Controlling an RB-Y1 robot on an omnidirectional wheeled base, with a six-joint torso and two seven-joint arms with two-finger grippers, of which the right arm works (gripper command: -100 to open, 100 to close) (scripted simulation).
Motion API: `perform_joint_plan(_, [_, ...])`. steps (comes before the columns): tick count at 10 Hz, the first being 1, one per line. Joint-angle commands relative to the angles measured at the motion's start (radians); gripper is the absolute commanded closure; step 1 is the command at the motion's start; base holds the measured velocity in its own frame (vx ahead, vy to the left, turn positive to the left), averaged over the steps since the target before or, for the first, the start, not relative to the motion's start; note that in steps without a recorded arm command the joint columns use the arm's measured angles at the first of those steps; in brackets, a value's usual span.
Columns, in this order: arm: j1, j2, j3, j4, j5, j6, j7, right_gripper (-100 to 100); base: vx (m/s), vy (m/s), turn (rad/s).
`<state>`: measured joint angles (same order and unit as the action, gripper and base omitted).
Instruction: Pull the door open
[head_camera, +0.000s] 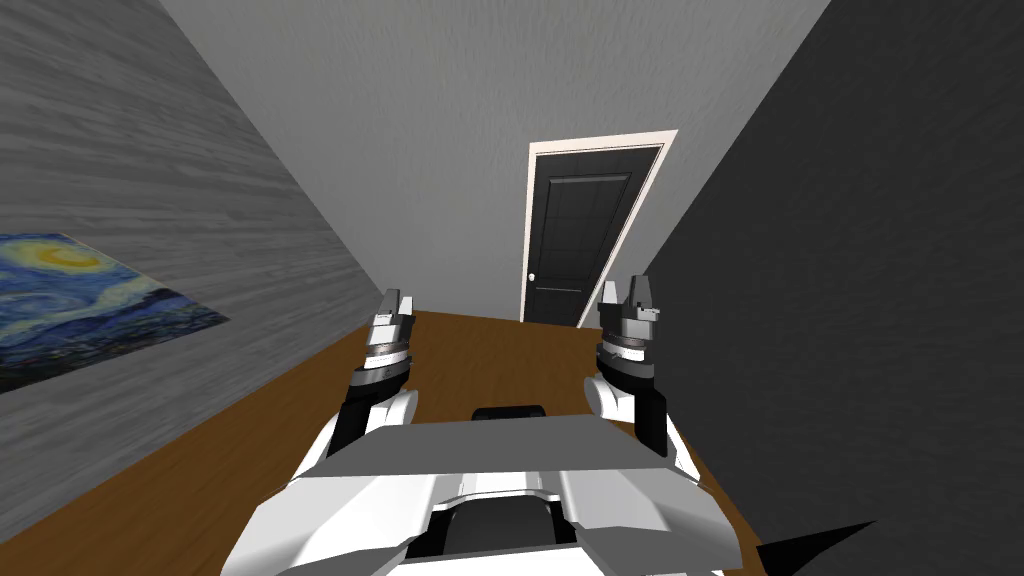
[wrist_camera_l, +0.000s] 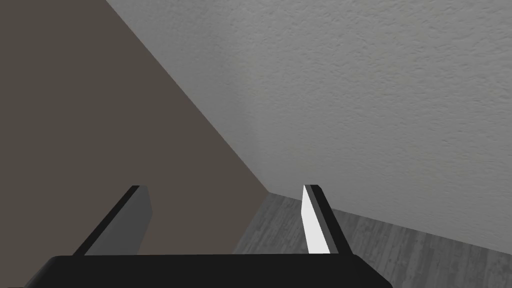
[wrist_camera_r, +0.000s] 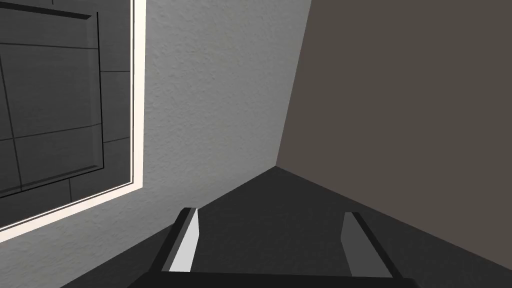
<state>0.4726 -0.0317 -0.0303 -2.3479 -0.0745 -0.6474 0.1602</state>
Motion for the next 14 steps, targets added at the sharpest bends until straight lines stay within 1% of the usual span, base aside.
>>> perform_joint_plan(1, [-0.009, -0.007, -0.009, 0.032, 0.012, -0.005, 0.02, -100, 0.07, 0.003, -0.005])
perform_joint_plan(3, [-0.02, -0.014, -0.021, 0.071, 0.025, -0.01, 0.043, -100, 0.175, 0.019, -0.006])
perform_joint_plan(5, [-0.034, -0.022, -0.035, 0.121, 0.043, -0.017, 0.074, -100, 0.185, 0.017, -0.007])
perform_joint_plan(6, [-0.038, -0.024, -0.039, 0.135, 0.048, -0.019, 0.083, -100, 0.155, 0.02, -0.002])
perform_joint_plan(7, [-0.045, -0.028, -0.047, 0.163, 0.058, -0.023, 0.1, -100, 0.146, 0.028, -0.006])
perform_joint_plan(14, [-0.08, -0.042, -0.084, 0.288, 0.103, -0.041, 0.177, -100, 0.096, 0.01, -0.005])
